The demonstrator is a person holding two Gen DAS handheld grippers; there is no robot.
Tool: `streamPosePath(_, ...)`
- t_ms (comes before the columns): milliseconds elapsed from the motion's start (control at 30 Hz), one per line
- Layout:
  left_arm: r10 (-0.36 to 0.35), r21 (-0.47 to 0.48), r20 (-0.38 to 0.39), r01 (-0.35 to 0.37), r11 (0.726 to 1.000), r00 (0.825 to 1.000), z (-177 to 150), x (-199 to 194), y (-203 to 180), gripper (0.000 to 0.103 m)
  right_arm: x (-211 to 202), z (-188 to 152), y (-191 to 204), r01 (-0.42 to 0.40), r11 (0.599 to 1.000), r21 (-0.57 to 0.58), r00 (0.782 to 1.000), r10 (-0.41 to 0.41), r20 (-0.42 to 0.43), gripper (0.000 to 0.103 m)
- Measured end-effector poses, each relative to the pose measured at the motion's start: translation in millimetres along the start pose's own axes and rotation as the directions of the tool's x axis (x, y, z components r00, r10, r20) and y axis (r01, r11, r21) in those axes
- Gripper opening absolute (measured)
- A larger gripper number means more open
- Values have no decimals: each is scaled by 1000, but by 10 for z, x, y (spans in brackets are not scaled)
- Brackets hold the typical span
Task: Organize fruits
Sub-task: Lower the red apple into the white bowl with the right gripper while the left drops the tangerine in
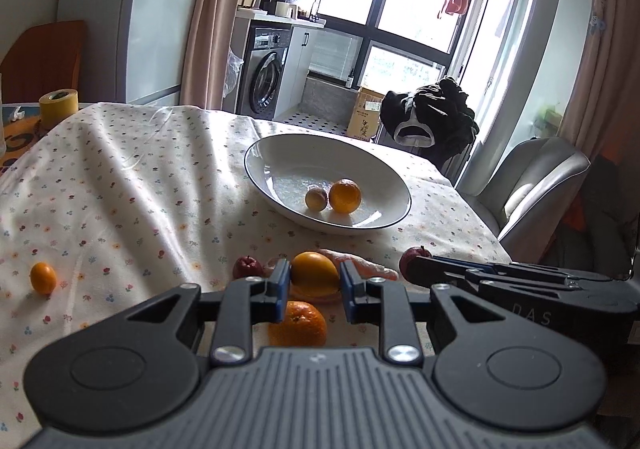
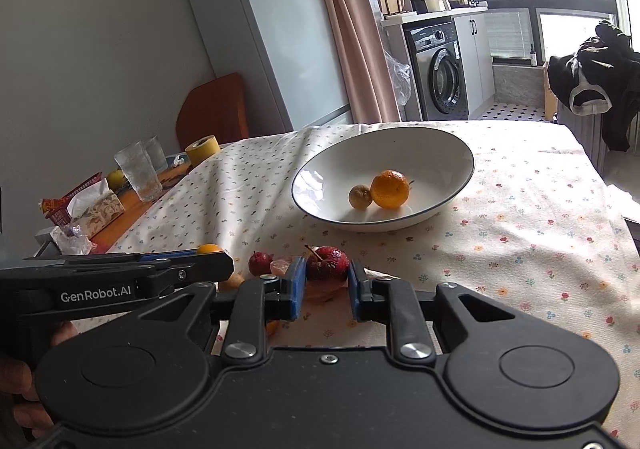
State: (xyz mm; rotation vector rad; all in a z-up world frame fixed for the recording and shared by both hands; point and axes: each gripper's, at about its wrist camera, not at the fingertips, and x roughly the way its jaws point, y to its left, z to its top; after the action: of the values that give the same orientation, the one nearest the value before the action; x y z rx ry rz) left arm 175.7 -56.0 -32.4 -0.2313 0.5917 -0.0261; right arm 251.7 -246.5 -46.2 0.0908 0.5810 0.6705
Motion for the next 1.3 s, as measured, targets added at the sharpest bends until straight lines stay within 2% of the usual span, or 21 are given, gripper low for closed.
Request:
streamPosePath(533, 10, -23, 44, -9, 1000, 999, 378, 215, 120, 25, 138, 330, -158, 37, 999, 10, 997, -37, 65, 21)
streamPosePath(967, 24, -4, 16, -24, 1000, 1000, 572, 626, 117, 25, 503, 497, -406, 43, 998, 52, 995, -47, 84, 21)
streamPosePath(1167, 46, 1, -13, -46, 999, 999, 638, 862, 115, 25, 642, 405, -580, 30, 994, 107, 996, -38, 79, 21)
streamPosePath(1300, 51, 8, -35, -51, 999, 998, 650, 1031, 88, 25, 668, 347, -616, 66, 991, 115, 994, -76, 77, 21)
